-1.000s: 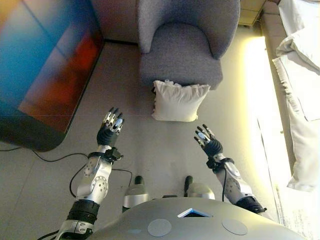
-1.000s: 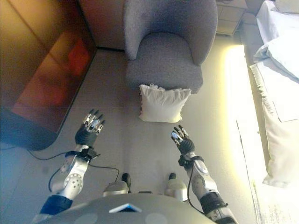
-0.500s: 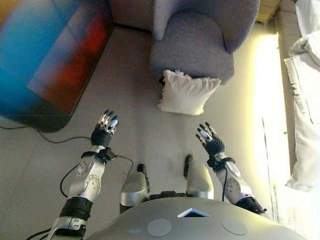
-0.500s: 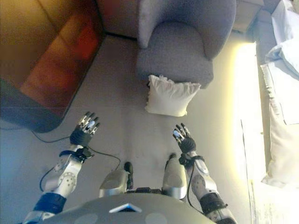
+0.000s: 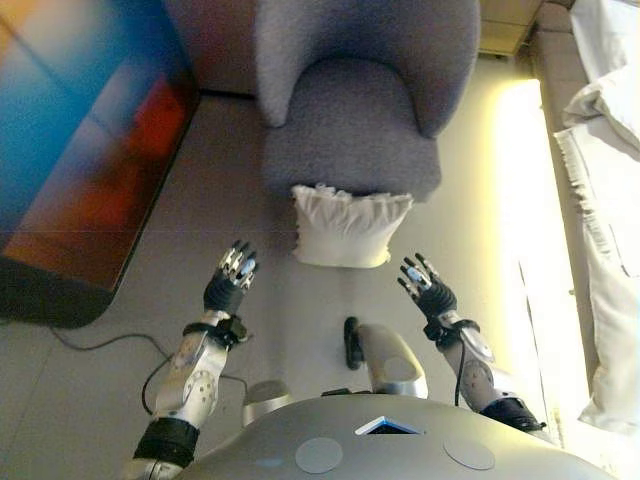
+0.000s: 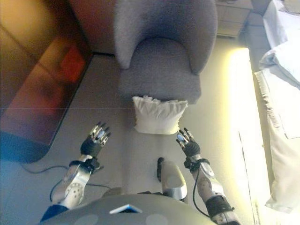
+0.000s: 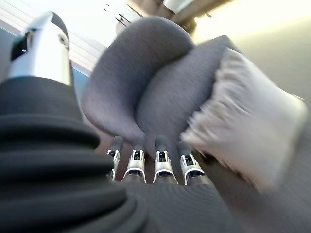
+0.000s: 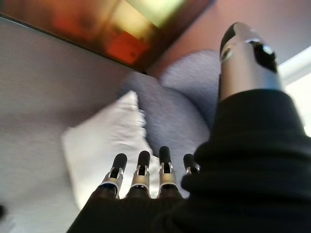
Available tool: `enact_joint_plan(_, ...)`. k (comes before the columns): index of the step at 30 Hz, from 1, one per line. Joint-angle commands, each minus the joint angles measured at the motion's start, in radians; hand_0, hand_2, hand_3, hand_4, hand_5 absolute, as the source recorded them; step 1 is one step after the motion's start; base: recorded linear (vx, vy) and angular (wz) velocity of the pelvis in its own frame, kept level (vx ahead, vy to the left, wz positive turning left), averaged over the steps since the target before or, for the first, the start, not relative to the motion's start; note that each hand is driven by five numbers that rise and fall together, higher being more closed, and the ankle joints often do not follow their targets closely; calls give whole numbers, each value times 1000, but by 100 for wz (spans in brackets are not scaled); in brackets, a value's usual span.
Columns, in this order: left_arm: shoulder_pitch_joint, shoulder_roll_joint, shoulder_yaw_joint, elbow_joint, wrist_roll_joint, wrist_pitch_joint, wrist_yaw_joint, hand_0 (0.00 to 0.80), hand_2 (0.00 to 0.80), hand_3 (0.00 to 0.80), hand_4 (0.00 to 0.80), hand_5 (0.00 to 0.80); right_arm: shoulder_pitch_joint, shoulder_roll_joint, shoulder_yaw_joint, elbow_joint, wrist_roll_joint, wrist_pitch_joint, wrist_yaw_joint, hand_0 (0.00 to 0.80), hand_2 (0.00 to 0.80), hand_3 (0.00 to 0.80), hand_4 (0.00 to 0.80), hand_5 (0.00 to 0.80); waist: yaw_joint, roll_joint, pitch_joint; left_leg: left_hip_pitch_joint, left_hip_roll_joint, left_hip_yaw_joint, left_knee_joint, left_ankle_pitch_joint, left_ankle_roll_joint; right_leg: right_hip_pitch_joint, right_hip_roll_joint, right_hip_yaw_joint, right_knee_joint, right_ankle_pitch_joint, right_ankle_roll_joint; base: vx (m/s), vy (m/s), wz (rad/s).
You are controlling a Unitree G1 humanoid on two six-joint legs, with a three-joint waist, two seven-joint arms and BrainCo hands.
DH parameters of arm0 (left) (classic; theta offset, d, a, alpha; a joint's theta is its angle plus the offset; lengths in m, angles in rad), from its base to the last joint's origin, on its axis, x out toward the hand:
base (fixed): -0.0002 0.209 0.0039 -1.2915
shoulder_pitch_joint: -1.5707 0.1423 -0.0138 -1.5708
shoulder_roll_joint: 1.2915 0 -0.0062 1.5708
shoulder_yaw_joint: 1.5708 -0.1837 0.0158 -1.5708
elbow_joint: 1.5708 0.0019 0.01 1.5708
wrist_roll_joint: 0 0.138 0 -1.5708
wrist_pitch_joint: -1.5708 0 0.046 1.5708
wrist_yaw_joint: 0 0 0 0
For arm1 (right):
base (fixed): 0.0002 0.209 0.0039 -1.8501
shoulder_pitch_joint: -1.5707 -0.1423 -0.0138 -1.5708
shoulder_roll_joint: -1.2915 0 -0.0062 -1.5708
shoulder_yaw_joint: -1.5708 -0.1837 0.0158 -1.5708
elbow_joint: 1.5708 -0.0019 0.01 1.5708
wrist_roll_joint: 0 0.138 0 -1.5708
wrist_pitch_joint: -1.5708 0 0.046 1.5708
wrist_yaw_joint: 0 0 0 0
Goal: Pick up the cushion and take it to the sofa
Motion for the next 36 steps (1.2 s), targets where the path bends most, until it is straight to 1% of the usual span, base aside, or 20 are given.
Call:
enact_joint_plan(1, -27, 34, 17, -78, 0, -90, 5, 0, 0, 0, 0, 0, -16, -31, 2, -39, 12, -72, 36, 0, 0, 0, 0, 0, 22, -33, 30, -88, -28, 59, -37, 67, 46, 136, -18, 64, -203, 141, 92, 337, 62, -24)
enact_joint_plan(2, -26, 41, 16, -81, -3, -94, 0, 0, 0, 0, 0, 0, -19, -31, 1, -40, 14, -75, 37, 0, 0, 0, 0, 0, 32, -37, 34, -118, -32, 68, -107, 85, 53, 148, -18, 64, -201, 124, 92, 342, 115, -29)
enact_joint_plan(3, -21, 50, 19, -92, -14, -94, -2, 0, 0, 0, 0, 0, -19, -28, -3, -47, 13, -76, 34, 0, 0, 0, 0, 0, 47, -27, 44, -143, -26, 78, -218, 104, 54, 167, -7, 68, -193, 95, 97, 299, 116, -32)
enact_joint_plan(4, -18, 51, 22, -97, -16, -93, -3, 0, 0, 0, 0, 0, -17, -26, -6, -53, 13, -76, 32, 0, 0, 0, 0, 0, 57, -22, 53, -142, -23, 81, -266, 110, 52, 178, -1, 72, -186, 80, 99, 366, 197, -32)
enact_joint_plan(6, 4, 62, 53, -121, -21, -89, -24, 0, 0, 0, 0, 0, 7, -26, -17, -78, 28, -94, 36, 0, 0, 0, 0, 0, 96, 10, 66, -161, -1, 49, -535, 166, 26, 216, 26, 96, -172, 22, 123, 418, 218, -49)
enact_joint_plan(8, 17, 59, 73, -127, -21, -80, -39, 0, 0, 0, 0, 0, 27, -19, -32, -86, 31, -98, 44, 0, 0, 0, 0, 0, 121, 24, 65, -170, 13, 36, -691, 185, 1, 265, 29, 116, -179, -10, 143, 437, 157, -45)
enact_joint_plan(11, 30, 53, 86, -111, -25, -69, -56, 0, 0, 0, 0, 0, 59, -7, -53, -86, 31, -95, 56, 0, 0, 0, 0, 0, 135, 37, 51, -156, 32, 79, -833, 206, -14, 342, 8, 121, -187, -57, 172, 426, 147, -43)
enact_joint_plan(14, 23, 58, 101, -98, -34, -67, -81, 0, 0, 0, 0, 0, 77, -2, -65, -99, 21, -93, 63, 0, 0, 0, 0, 0, 124, 49, 32, -142, 43, 143, -812, 196, -8, 365, -26, 86, -174, -87, 189, 282, 180, -24)
enact_joint_plan(16, 9, 62, 100, -84, -53, -67, -70, 0, 0, 0, 0, 0, 57, 7, -58, -86, 27, -95, 31, 0, 0, 0, 0, 0, 124, 49, 27, -139, 20, 136, -766, 153, 10, 351, -62, 73, -130, -82, 201, 226, 211, -50)
enact_joint_plan(18, -10, 63, 99, -70, -57, -59, -81, 0, 0, 0, 0, 0, 45, 11, -64, -93, 44, -92, 27, 0, 0, 0, 0, 0, 119, 47, 25, -156, 3, 161, -705, 122, 20, 349, -77, 69, -103, -65, 211, 156, 133, -56)
enact_joint_plan(19, -22, 68, 95, -65, -52, -58, -97, 0, 0, 0, 0, 0, 43, 14, -63, -97, 35, -108, 20, 0, 0, 0, 0, 0, 117, 46, 23, -160, 1, 201, -684, 103, 36, 345, -87, 46, -70, -58, 215, 143, 126, -6)
enact_joint_plan(20, -29, 72, 83, -55, -47, -66, -99, 0, 0, 0, 0, 0, 36, 18, -58, -89, 34, -121, 8, 0, 0, 0, 0, 0, 120, 48, 18, -152, -2, 218, -683, 91, 53, 339, -98, 19, -31, -56, 215, 185, 217, 22)
enact_joint_plan(21, -39, 75, 69, -38, -31, -70, -94, 0, 0, 0, 0, 0, 21, 32, -55, -80, 38, -130, -24, 0, 0, 0, 0, 0, 127, 41, 14, -132, -29, 220, -683, 62, 84, 327, -138, -16, 84, 4, 228, 190, 289, 28)
enact_joint_plan(22, -46, 78, 61, -30, -25, -70, -101, 0, 0, 0, 0, 0, 7, 43, -55, -75, 53, -131, -37, 0, 0, 0, 0, 0, 132, 53, 12, -110, -31, 223, -692, 49, 102, 289, -154, -24, 212, 86, 239, 201, 299, 25)
enact_joint_plan(23, -47, 84, 54, -38, -20, -64, -97, 0, 0, 0, 0, 0, 0, 54, -54, -75, 52, -128, -44, 0, 0, 0, 0, 0, 130, 59, 15, -80, -36, 223, -698, 35, 111, 239, -162, -20, 292, 134, 242, 187, 251, 6)
enact_joint_plan(25, -50, 88, 50, -40, -22, -53, -97, 0, 0, 0, 0, 0, -4, 71, -47, -63, 37, -131, -36, 0, 0, 0, 0, 0, 134, 66, 15, -36, -41, 234, -719, 33, 118, 179, -191, -48, 387, 180, 235, 186, 159, -3)
enact_joint_plan(28, -47, 93, 61, -61, -12, -50, -85, 0, 0, 0, 0, 0, -16, 79, -45, -69, 46, -103, -13, 0, 0, 0, 0, 0, 156, 46, 14, -14, -47, 257, -707, 15, 104, 166, -291, -114, 270, 217, 230, 158, -31, 6)
enact_joint_plan(30, -36, 98, 77, -74, -21, -51, -83, 0, 0, 0, 0, 0, -38, 82, -40, -67, 47, -89, 4, 0, 0, 0, 0, 0, 167, 27, 25, -6, -31, 260, -673, -7, 82, 165, -342, -148, 133, 222, 233, 135, -232, -3)
enact_joint_plan(32, -18, 107, 89, -73, -24, -68, -78, 0, 0, 0, 0, 0, -63, 83, -20, -66, 52, -70, 19, 0, 0, 0, 0, 0, 173, 4, 42, 1, -13, 243, -637, -33, 53, 164, -385, -151, 6, 277, 258, 160, -307, -15)
enact_joint_plan(36, 8, 127, 99, -72, -44, -102, -80, 0, 0, 0, 0, 0, -98, 70, 8, -78, 72, -37, 16, 0, 0, 0, 0, 0, 173, -31, 58, 0, 24, 232, -576, -81, 10, 147, -420, -148, -179, 373, 313, 170, -254, -19)
